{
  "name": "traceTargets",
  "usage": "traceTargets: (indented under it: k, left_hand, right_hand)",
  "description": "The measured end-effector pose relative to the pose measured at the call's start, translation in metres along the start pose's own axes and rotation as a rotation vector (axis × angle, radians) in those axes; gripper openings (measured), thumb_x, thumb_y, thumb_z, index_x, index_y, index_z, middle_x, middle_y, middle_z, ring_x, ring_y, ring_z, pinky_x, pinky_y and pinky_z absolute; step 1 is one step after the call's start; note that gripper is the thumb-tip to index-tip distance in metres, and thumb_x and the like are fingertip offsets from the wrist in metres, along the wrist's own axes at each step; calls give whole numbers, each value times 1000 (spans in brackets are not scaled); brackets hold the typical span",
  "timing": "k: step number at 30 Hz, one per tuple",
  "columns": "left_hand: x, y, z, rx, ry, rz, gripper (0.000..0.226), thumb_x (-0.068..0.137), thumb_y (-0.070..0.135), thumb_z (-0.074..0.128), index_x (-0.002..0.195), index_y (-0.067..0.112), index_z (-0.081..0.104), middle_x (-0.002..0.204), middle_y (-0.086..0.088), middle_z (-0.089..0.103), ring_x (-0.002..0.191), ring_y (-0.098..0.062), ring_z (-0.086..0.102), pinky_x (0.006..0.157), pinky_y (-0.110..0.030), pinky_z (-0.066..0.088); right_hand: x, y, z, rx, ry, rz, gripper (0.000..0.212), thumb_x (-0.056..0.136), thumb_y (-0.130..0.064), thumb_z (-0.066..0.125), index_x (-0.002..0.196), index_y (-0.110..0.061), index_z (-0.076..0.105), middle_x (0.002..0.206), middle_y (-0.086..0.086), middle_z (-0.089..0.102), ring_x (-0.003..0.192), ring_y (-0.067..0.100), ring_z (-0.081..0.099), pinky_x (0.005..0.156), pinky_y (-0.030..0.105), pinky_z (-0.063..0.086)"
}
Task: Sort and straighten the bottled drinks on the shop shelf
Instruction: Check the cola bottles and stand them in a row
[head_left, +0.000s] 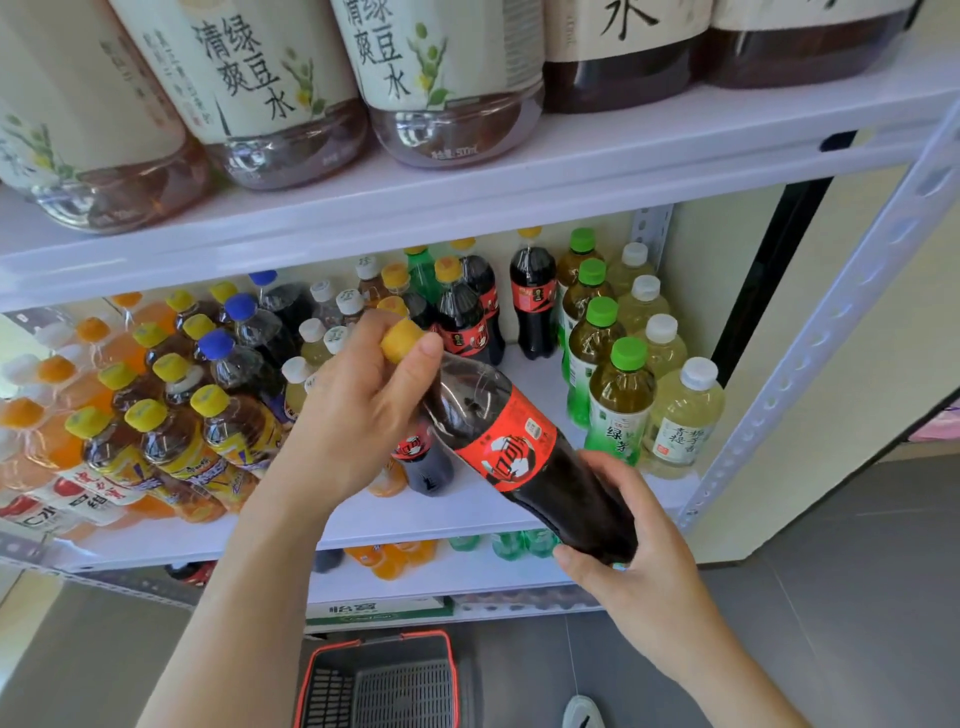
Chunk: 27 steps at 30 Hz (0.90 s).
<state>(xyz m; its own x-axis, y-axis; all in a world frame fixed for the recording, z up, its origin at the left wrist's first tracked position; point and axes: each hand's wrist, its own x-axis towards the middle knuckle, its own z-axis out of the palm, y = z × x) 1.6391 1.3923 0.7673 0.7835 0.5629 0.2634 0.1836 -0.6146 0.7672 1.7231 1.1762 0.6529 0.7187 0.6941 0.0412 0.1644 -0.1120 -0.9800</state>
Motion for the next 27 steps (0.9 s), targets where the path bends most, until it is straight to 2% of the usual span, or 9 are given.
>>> traceTargets:
  k: [3, 6, 8, 10, 12, 14, 17, 20, 27]
  left_hand:
    - [-1, 13, 6, 128, -75, 96, 35, 92, 55, 47, 101, 22, 49, 59, 4, 66, 47, -5, 62, 48, -25, 49]
    - [-1, 22, 19, 270, -159, 167, 42, 88, 59, 40, 109, 22, 47, 59, 1, 65, 53, -8, 64, 54, -33, 53]
    - [2, 22, 30, 419, -183, 264, 53, 89, 58, 33, 116, 14, 48, 62, -2, 64, 58, -25, 64, 55, -43, 50]
    - [9, 17, 41, 541, -163, 321, 52, 94, 52, 35, 118, 7, 48, 59, -1, 56, 56, -33, 58, 51, -39, 43]
    - [19, 12, 49, 619, -123, 305, 44, 98, 44, 43, 119, 6, 48, 54, 7, 40, 52, -34, 51, 47, -34, 28]
    - [33, 6, 58, 657, -87, 281, 40, 99, 40, 46, 118, 5, 47, 56, 8, 37, 54, -37, 53, 48, -34, 23]
    - [60, -2, 75, 644, -38, 259, 37, 100, 36, 49, 117, 3, 46, 62, -1, 46, 61, -42, 58, 52, -35, 27]
    - [89, -13, 93, 629, 6, 215, 37, 101, 32, 51, 120, 1, 45, 80, -17, 65, 73, -44, 63, 56, -36, 29]
    - [140, -32, 134, 573, -30, 96, 36, 102, 25, 49, 125, -1, 41, 93, -22, 68, 83, -44, 65, 60, -37, 34]
  right_hand:
    - [7, 4, -7, -238, -112, 43, 68, 84, -20, 73, 120, -60, 33, 127, -27, 48, 112, -12, 49, 89, 8, 39]
    - [16, 2, -17, -517, -200, 66, 54, 91, -33, 63, 136, -47, 35, 132, -17, 51, 121, 6, 50, 94, 25, 43]
    - [25, -3, -25, -576, -96, 22, 51, 93, -31, 61, 140, -35, 43, 132, -13, 54, 121, 9, 51, 97, 28, 43]
    - [34, -11, -35, -565, 47, -82, 44, 92, -24, 62, 135, -27, 52, 124, -9, 59, 114, 10, 54, 93, 28, 46]
    - [44, -17, -43, -609, 150, -180, 41, 90, -17, 64, 130, -20, 56, 119, -5, 60, 109, 13, 54, 90, 30, 47]
    - [58, -21, -49, -668, 220, -241, 41, 87, -10, 66, 127, -14, 57, 118, 2, 59, 108, 21, 53, 91, 34, 46]
    - [79, -22, -51, -757, 254, -251, 48, 85, -9, 68, 131, -9, 55, 123, 11, 57, 110, 31, 52, 94, 43, 45]
    - [99, -17, -51, -848, 220, -190, 53, 90, -21, 66, 139, -12, 48, 127, 14, 56, 112, 36, 52, 96, 46, 42]
    - [110, -5, -48, -902, 225, -145, 63, 87, -28, 71, 142, -22, 42, 118, 12, 59, 104, 33, 53, 83, 43, 45]
